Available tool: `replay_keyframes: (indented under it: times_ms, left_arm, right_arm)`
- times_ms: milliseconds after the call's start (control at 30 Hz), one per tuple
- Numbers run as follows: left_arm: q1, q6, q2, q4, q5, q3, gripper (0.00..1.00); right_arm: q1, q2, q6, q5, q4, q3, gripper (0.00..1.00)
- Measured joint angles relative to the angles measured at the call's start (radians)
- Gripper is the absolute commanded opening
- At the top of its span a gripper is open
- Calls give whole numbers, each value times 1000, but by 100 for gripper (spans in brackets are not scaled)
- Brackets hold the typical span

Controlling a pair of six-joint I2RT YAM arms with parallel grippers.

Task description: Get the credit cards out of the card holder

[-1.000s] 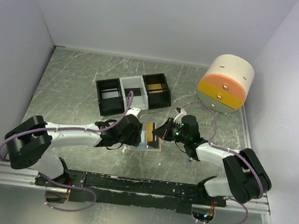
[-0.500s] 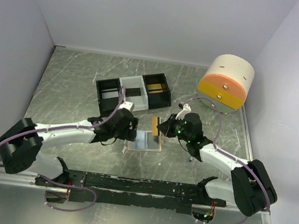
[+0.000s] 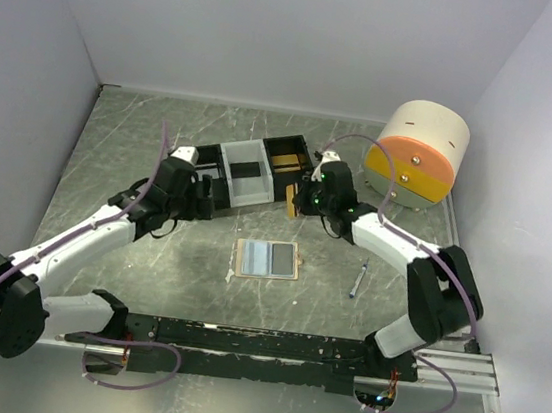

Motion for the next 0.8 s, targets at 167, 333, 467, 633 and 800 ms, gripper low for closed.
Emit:
replay_keyframes:
  times_ms: [167, 333, 467, 633, 800]
  left_arm:
    - [43, 41, -31, -75, -3, 61, 96]
    - [43, 93, -55, -101, -14, 108, 95]
    - [43, 130, -59, -144, -44, 109, 94]
    - [43, 173, -61, -171, -70, 109, 93]
    - [43, 185, -80, -185, -100, 106, 92]
  right_arm:
    - [0, 118, -43, -6, -103, 137, 0]
    - [0, 159, -77, 1, -159, 219, 0]
    - [-5, 184, -106, 29, -180, 275, 0]
    - [-29, 258, -144, 66, -177, 365, 0]
    - [-36, 348, -170, 85, -155, 437, 0]
